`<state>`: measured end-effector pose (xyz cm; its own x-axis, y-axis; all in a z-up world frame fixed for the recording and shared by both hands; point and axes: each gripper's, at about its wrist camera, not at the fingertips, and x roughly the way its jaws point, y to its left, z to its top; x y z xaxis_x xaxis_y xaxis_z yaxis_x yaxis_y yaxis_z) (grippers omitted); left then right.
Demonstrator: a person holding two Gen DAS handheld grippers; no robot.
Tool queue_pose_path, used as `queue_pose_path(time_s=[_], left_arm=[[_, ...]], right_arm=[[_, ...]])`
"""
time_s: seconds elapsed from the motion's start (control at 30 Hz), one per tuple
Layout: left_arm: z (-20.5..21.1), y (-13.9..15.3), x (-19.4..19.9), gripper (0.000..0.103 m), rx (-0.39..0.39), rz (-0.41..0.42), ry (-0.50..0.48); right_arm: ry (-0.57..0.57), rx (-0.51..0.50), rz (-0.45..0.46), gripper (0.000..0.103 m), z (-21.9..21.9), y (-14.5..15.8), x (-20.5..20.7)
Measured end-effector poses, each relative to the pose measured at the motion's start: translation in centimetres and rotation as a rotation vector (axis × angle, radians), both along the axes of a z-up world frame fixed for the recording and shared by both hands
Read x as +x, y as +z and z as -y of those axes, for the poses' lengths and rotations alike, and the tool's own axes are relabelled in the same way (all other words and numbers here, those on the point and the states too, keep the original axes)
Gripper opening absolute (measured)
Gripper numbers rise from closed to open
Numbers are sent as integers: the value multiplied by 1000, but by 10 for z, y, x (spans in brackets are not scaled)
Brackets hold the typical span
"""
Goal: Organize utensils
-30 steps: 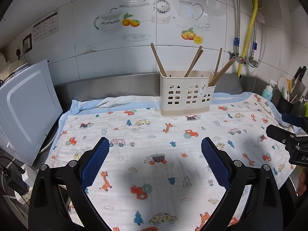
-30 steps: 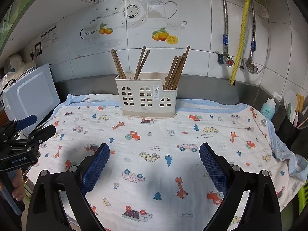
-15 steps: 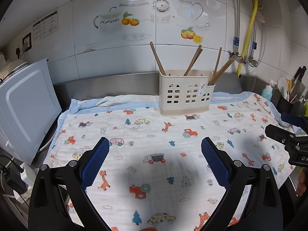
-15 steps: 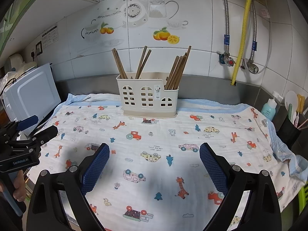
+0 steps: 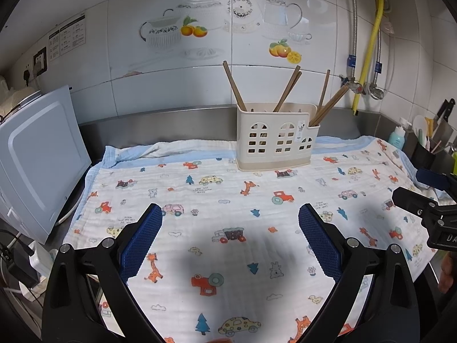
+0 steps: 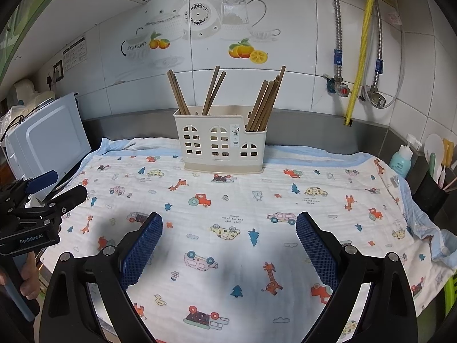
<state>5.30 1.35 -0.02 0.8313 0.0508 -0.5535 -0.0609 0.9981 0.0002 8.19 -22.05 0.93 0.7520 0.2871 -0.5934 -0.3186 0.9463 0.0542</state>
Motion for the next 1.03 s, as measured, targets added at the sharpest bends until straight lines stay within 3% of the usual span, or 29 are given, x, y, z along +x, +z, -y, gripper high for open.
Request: queue_pose_path(time_s=[1.03], left_arm=[[0, -5, 2, 95, -17, -9, 9]], right_arm=[[5, 13, -8, 91, 2, -5, 1]])
